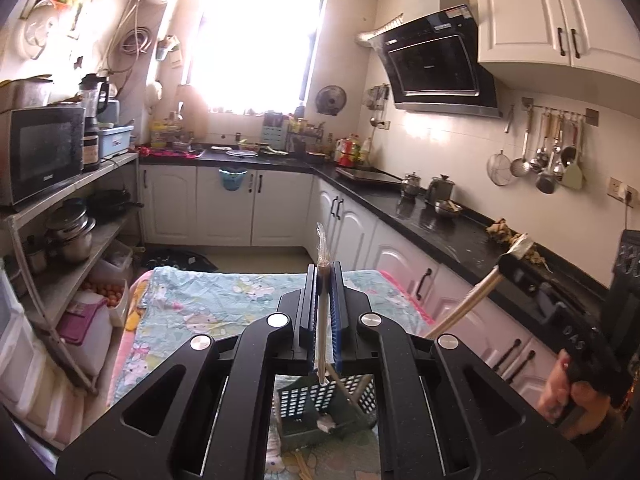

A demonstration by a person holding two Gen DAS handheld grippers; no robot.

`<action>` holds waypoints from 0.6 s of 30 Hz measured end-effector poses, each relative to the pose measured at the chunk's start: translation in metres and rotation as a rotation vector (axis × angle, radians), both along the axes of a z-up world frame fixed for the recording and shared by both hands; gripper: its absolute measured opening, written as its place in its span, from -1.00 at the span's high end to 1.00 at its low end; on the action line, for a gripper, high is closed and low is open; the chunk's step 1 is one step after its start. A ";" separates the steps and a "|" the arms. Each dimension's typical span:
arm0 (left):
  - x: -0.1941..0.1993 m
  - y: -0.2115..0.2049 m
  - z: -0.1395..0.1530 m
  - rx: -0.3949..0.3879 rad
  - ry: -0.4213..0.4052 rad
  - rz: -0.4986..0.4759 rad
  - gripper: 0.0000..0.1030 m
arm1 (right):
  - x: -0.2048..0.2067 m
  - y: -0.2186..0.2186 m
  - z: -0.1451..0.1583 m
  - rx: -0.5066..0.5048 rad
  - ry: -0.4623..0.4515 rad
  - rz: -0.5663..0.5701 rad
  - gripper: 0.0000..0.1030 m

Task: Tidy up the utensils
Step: 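Lift the left chopstick into the caddy while the right tool lowers its chopstick in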

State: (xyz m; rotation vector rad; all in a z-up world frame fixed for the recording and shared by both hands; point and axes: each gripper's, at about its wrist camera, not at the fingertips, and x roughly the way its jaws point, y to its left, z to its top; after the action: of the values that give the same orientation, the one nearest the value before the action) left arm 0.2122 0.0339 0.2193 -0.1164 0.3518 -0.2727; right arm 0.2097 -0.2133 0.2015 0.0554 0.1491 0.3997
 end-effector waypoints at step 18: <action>0.022 0.004 -0.061 0.002 0.088 0.020 0.94 | 0.027 0.012 -0.054 -0.068 0.072 -0.008 0.88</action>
State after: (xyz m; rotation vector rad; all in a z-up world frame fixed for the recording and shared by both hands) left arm 0.2341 0.0375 0.1581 -0.1299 0.4385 -0.2483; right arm 0.2367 -0.2015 0.1480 0.0036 0.2336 0.3841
